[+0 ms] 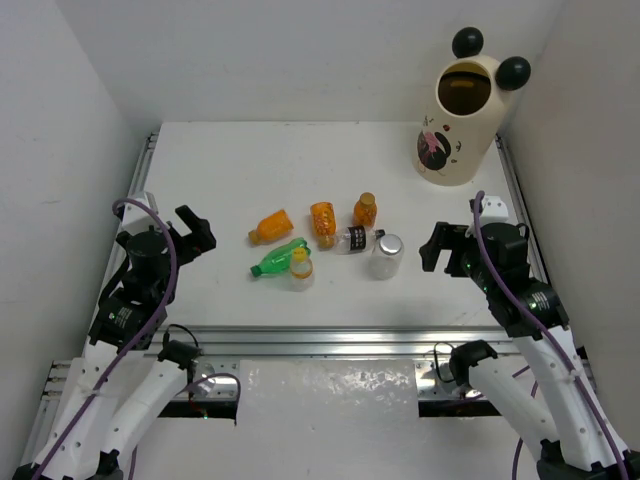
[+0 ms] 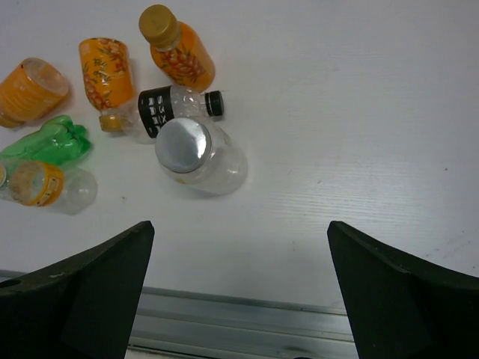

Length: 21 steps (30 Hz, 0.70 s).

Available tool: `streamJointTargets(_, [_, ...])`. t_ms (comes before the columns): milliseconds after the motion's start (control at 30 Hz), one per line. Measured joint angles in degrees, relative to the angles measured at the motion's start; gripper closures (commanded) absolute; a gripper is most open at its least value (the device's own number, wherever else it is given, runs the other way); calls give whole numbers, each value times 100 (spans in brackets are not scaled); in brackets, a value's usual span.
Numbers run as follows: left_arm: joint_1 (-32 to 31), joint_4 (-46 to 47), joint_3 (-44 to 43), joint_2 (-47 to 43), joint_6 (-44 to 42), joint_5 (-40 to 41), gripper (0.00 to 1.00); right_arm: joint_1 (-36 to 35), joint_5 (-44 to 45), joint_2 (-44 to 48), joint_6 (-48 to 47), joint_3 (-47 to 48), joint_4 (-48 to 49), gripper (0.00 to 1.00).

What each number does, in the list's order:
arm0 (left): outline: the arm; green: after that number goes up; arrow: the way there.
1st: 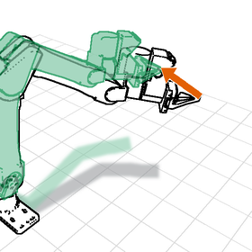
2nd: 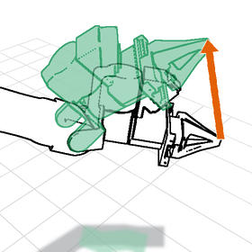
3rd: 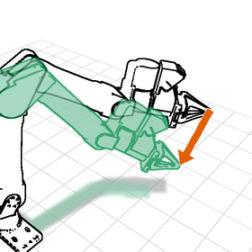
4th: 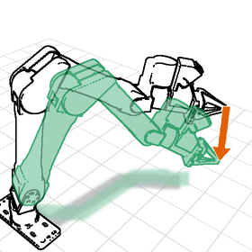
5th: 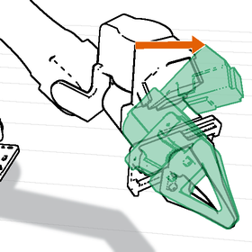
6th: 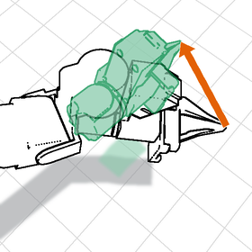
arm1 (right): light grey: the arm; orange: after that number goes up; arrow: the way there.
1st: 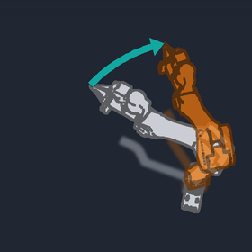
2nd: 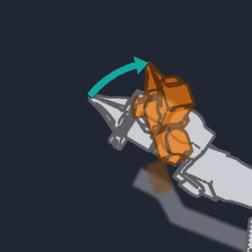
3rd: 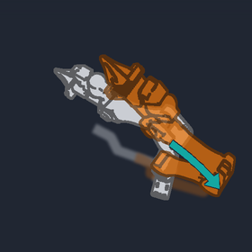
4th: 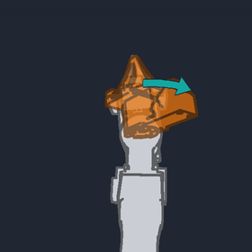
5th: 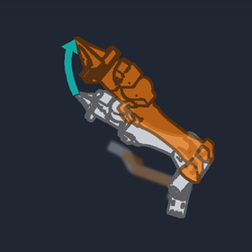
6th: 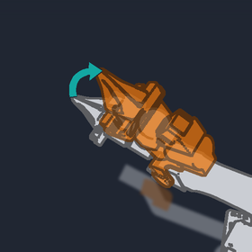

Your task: Put the plastic bottles in the bin

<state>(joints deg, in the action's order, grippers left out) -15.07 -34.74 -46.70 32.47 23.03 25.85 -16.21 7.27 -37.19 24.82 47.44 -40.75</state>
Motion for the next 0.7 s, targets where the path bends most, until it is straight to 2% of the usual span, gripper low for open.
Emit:
streamJointTargets(167, [0, 0, 0, 0, 0, 2, 0, 0, -35, -2, 0, -9, 44, 1])
streamJointTargets(367, [0, 4, 0, 7, 0, -2, 0, 0, -800, -85, 76, -269, 671, 1])
streamJointTargets(500, [0, 4, 0, 31, 0, -9, 0, -66, -973, -1390, 79, 203, 817, 1])
streamJointTargets(600, [0, 9, 0, 66, -2, -26, 0, -326, -616, -2629, 44, 715, 911, 1])
streamJointTargets(700, [0, 13, 0, 107, -2, -74, 0, -640, -398, -3488, -26, 896, 992, 1])
